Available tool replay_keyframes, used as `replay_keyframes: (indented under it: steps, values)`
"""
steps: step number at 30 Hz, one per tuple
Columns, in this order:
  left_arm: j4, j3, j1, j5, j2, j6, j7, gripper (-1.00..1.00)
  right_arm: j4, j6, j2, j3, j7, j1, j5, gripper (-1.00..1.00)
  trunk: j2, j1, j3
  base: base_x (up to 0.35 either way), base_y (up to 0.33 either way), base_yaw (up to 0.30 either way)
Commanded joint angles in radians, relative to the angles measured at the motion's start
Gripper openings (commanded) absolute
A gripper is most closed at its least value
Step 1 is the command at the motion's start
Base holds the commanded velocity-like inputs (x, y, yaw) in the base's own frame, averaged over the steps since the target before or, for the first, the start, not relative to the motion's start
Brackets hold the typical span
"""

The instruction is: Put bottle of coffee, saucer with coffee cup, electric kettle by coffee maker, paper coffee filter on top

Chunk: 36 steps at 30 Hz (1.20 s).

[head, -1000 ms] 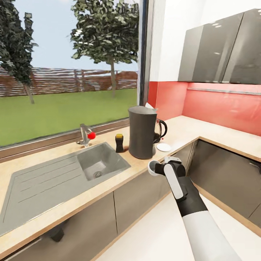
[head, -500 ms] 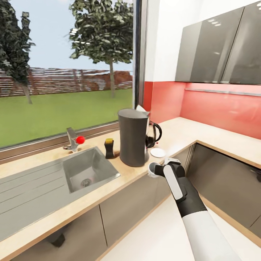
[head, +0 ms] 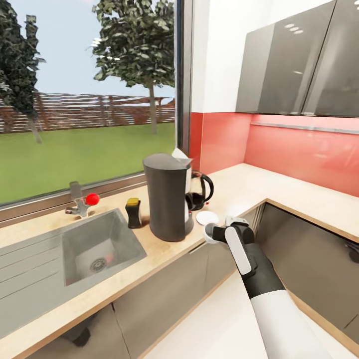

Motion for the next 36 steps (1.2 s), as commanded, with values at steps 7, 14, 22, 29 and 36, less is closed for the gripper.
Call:
replay_keyframes:
  steps: [7, 14, 22, 29, 36]
  values:
    - [0.002, -0.008, -0.001, 0.002, 0.000, -0.003, 0.003, 1.00, 0.000, 0.001, -0.001, 0.002, -0.010, -0.001, -0.010, -1.00, -0.001, 0.001, -0.002, 0.195, -0.269, 0.000]
    - [0.001, -0.008, -0.001, 0.002, -0.003, -0.003, 0.003, 1.00, 0.001, 0.001, 0.000, 0.002, -0.010, -0.001, -0.010, -1.00, -0.001, 0.001, -0.002, 0.170, -0.289, 0.000]
    - [0.001, -0.008, -0.001, 0.002, -0.012, -0.003, 0.003, 1.00, 0.002, 0.001, 0.001, 0.002, -0.010, -0.001, -0.009, -1.00, -0.001, 0.001, -0.002, 0.165, -0.291, 0.113]
    - [0.001, -0.008, -0.001, 0.002, -0.013, -0.003, 0.003, 1.00, 0.002, 0.001, 0.001, 0.002, -0.010, -0.001, -0.009, -1.00, -0.001, 0.001, -0.002, 0.163, -0.291, 0.269]
    - [0.000, -0.008, -0.001, 0.002, -0.013, -0.003, 0.003, 1.00, 0.003, 0.001, 0.001, 0.002, -0.012, -0.001, -0.009, -1.00, -0.001, 0.001, -0.002, 0.163, -0.291, 0.277]
